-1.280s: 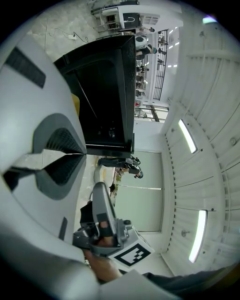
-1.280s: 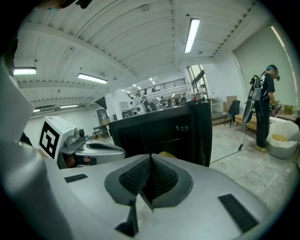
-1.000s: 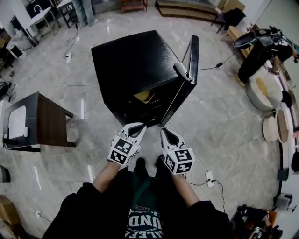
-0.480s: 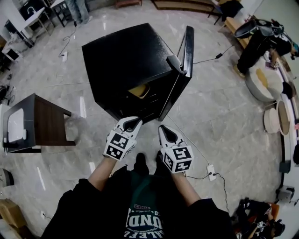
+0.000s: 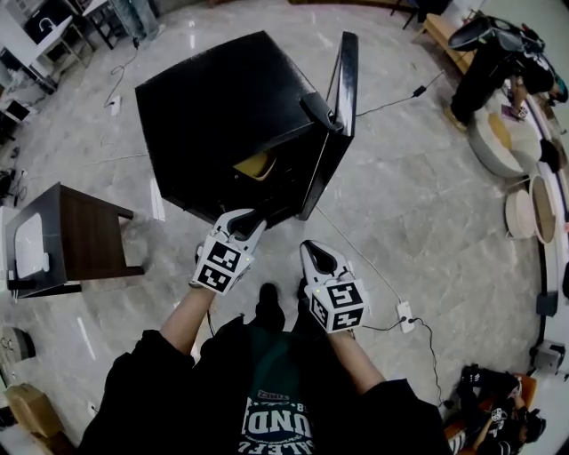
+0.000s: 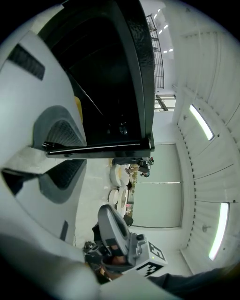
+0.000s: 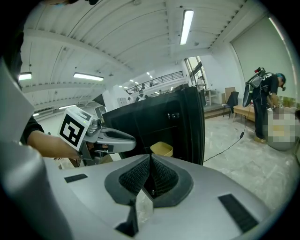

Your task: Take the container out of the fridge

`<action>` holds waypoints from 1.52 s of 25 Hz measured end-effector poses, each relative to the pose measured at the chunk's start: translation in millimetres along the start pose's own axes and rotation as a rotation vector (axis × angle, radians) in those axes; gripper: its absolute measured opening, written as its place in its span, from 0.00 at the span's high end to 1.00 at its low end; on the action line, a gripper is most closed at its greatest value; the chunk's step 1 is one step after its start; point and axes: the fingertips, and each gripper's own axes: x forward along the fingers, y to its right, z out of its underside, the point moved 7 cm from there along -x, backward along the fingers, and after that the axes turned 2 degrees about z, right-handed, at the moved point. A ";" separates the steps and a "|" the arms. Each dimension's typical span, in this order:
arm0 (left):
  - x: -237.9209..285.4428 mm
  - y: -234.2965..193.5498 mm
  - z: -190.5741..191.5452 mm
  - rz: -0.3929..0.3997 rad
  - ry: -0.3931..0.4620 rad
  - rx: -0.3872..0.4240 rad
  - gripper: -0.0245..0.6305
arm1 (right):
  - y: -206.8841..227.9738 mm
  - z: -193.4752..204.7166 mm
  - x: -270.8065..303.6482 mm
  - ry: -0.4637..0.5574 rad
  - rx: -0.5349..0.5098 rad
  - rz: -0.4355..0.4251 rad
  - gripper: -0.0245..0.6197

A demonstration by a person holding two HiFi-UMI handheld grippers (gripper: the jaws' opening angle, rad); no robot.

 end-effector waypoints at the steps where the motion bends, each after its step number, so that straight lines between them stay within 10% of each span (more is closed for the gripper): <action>1: 3.5 -1.4 0.5 0.001 -0.010 0.007 0.84 | 2.3 0.6 -0.2 -0.002 0.004 0.001 0.91; 38: 122.3 -43.2 33.4 -0.048 -0.297 0.201 0.67 | 82.4 20.6 -13.2 -0.074 0.101 0.094 0.91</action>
